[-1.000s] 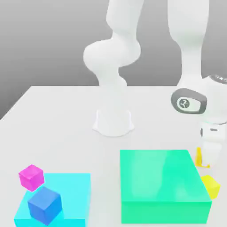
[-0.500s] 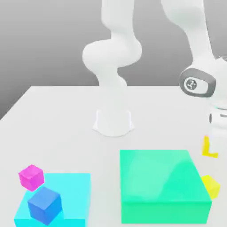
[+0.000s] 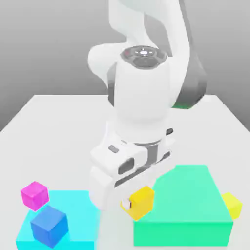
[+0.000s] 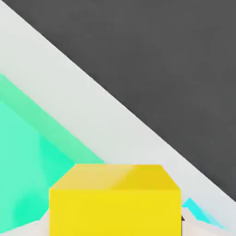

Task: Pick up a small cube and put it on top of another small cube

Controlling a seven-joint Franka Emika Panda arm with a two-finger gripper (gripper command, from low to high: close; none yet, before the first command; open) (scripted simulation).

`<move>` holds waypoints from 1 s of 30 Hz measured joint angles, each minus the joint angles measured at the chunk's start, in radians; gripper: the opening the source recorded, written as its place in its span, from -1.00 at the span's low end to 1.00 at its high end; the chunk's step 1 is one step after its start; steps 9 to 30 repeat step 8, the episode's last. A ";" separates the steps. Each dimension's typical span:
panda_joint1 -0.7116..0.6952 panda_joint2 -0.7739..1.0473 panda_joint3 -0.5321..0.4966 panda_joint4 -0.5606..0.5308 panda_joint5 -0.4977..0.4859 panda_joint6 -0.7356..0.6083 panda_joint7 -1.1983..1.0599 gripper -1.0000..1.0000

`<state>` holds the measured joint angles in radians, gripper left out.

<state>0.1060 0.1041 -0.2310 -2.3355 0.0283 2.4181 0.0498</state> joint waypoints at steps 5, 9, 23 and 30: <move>-0.121 0.117 -0.050 0.038 0.079 0.087 -0.125 1.00; -0.121 0.117 -0.050 0.038 0.079 0.087 -0.125 1.00; -0.121 0.117 -0.050 0.038 0.079 0.087 -0.125 1.00; -0.121 0.117 -0.050 0.038 0.079 0.087 -0.125 1.00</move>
